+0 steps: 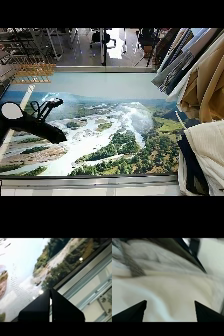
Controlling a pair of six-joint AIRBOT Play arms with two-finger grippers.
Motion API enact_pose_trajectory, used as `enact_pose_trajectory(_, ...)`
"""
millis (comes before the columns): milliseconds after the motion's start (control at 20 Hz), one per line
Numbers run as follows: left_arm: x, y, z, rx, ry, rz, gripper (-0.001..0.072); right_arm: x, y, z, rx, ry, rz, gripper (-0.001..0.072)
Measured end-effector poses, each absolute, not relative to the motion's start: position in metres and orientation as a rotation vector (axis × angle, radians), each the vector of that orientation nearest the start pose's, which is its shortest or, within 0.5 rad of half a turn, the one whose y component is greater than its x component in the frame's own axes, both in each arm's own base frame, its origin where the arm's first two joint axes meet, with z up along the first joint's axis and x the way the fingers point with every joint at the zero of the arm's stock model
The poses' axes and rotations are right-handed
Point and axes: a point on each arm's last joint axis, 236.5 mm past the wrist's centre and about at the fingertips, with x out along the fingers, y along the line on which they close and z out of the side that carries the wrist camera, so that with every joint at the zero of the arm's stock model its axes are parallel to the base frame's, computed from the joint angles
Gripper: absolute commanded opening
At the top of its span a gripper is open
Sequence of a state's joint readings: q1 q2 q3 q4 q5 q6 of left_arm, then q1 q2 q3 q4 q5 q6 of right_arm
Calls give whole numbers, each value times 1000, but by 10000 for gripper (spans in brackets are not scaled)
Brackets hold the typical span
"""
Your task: Fold the clothes and pants, and hang the long-sleeved shirts on hangers.
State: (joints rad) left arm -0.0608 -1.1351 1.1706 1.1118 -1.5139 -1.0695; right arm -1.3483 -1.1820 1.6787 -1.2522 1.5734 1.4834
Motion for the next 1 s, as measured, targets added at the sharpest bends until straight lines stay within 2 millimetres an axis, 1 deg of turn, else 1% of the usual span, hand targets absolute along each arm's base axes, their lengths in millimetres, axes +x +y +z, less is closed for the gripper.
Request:
enact_pose_trajectory(50,292,-111,65,111,1331,-694,18,186,-334,238,687,700,-811,681)
enact_pose_trajectory(100,294,-95,61,138,1353,-619,18,224,-321,261,631,628,-706,681)
enact_pose_trajectory(150,297,-79,60,162,1368,-539,18,259,-302,276,590,592,-597,680)
enact_pose_trajectory(200,302,-59,61,181,1366,-444,18,290,-276,283,551,589,-486,676)
enact_pose_trajectory(250,309,-41,67,188,1344,-354,17,319,-245,281,515,616,-371,641)
enact_pose_trajectory(300,317,-25,75,187,1305,-279,17,343,-209,269,486,673,-260,626)
enact_pose_trajectory(350,326,-10,86,183,1247,-210,17,359,-174,252,462,746,-160,623)
enact_pose_trajectory(400,335,1,97,176,1183,-157,17,371,-137,230,430,830,-65,623)
enact_pose_trajectory(450,345,12,111,171,1108,-110,17,378,-106,209,394,906,10,620)
enact_pose_trajectory(500,353,19,124,159,1041,-73,17,381,-76,185,346,982,78,514)
enact_pose_trajectory(550,361,25,136,149,979,-41,17,384,-54,168,295,1028,127,363)
enact_pose_trajectory(600,366,28,145,143,933,-21,17,387,-35,152,238,1061,163,189)
enact_pose_trajectory(650,370,32,153,135,896,-3,17,390,-24,142,184,1071,182,21)
enact_pose_trajectory(750,375,35,162,130,851,15,17,403,-13,135,88,1041,197,39)
enact_pose_trajectory(850,377,38,168,126,824,26,17,418,-11,139,18,976,188,39)
enact_pose_trajectory(1000,379,39,172,123,805,34,17,439,-12,150,-34,875,167,39)
